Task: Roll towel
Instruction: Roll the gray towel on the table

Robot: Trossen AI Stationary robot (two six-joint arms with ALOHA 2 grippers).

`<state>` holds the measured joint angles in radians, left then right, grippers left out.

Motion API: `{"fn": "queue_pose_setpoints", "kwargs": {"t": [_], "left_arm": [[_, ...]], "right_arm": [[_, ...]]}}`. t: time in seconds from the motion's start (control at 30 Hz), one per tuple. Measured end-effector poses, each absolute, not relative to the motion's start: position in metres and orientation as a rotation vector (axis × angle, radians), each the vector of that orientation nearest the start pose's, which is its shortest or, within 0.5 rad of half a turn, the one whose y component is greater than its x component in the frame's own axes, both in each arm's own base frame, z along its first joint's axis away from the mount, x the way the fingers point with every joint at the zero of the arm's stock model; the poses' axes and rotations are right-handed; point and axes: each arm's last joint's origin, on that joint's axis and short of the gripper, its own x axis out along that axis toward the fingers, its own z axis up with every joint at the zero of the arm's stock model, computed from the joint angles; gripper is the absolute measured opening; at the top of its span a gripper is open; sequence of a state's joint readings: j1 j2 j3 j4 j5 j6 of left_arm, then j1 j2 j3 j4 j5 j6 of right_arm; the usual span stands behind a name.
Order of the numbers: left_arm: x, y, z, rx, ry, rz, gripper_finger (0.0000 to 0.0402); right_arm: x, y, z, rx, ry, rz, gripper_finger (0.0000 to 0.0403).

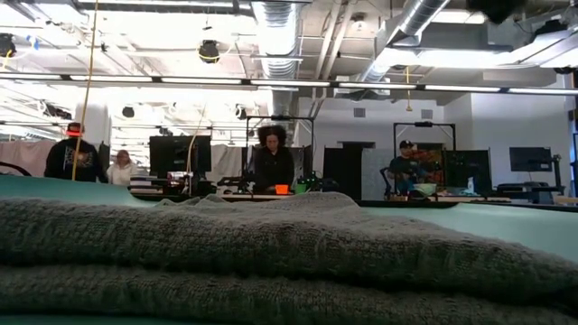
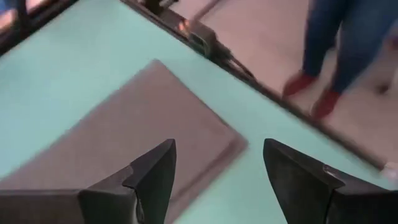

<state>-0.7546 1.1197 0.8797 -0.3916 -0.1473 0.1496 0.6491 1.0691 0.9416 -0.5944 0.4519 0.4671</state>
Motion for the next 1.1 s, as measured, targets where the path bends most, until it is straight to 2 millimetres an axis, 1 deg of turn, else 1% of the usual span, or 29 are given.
{"fn": "queue_pose_setpoints", "kwargs": {"t": [0.07, 0.1, 0.13, 0.23, 0.33, 0.37, 0.43, 0.47, 0.53, 0.63, 0.7, 0.77, 0.83, 0.93, 0.97, 1.1], "left_arm": [[0.179, -0.165, 0.281, 0.483, 0.475, -0.593, 0.0232], [0.181, -0.168, 0.277, 0.517, 0.467, -0.577, 0.0232], [0.183, -0.172, 0.268, 0.564, 0.486, -0.566, 0.0232], [0.19, -0.189, 0.242, 0.709, 0.517, -0.644, 0.0232], [0.195, -0.202, 0.221, 0.795, 0.555, -0.721, 0.0232], [0.198, -0.205, 0.213, 0.809, 0.58, -0.728, 0.0232], [0.202, -0.209, 0.202, 0.799, 0.609, -0.723, 0.0232], [0.204, -0.211, 0.2, 0.775, 0.604, -0.714, 0.0232], [0.209, -0.214, 0.199, 0.721, 0.597, -0.697, 0.0232], [0.209, -0.214, 0.198, 0.717, 0.603, -0.686, 0.0232], [0.209, -0.214, 0.199, 0.723, 0.589, -0.661, 0.0232], [0.208, -0.215, 0.198, 0.713, 0.59, -0.676, 0.0232], [0.205, -0.215, 0.193, 0.703, 0.585, -0.692, 0.0232], [0.199, -0.214, 0.185, 0.74, 0.577, -0.683, 0.0232], [0.197, -0.214, 0.182, 0.757, 0.568, -0.674, 0.0232], [0.193, -0.209, 0.17, 0.79, 0.541, -0.661, 0.0232]], "right_arm": [[0.187, 0.128, 0.285, 0.014, 0.64, 0.1, 0.0203], [0.192, 0.134, 0.276, -0.041, 0.652, 0.143, 0.0203], [0.197, 0.138, 0.268, -0.112, 0.668, 0.176, 0.0203], [0.216, 0.158, 0.255, -0.279, 0.618, 0.314, 0.0205], [0.234, 0.174, 0.229, -0.375, 0.647, 0.361, 0.0209], [0.241, 0.178, 0.225, -0.378, 0.655, 0.36, 0.0209], [0.256, 0.186, 0.227, -0.374, 0.639, 0.384, 0.0209], [0.262, 0.19, 0.223, -0.397, 0.642, 0.412, 0.0209], [0.271, 0.198, 0.21, -0.491, 0.672, 0.465, 0.0206], [0.285, 0.211, 0.195, -0.625, 0.678, 0.546, 0.0203], [0.294, 0.219, 0.19, -0.649, 0.652, 0.583, 0.0203], [0.302, 0.226, 0.178, -0.679, 0.67, 0.613, 0.0204], [0.309, 0.232, 0.167, -0.704, 0.691, 0.624, 0.0205], [0.319, 0.238, 0.166, -0.701, 0.669, 0.622, 0.0205], [0.321, 0.24, 0.165, -0.701, 0.666, 0.622, 0.0205], [0.322, 0.241, 0.149, -0.721, 0.722, 0.631, 0.0205]]}}
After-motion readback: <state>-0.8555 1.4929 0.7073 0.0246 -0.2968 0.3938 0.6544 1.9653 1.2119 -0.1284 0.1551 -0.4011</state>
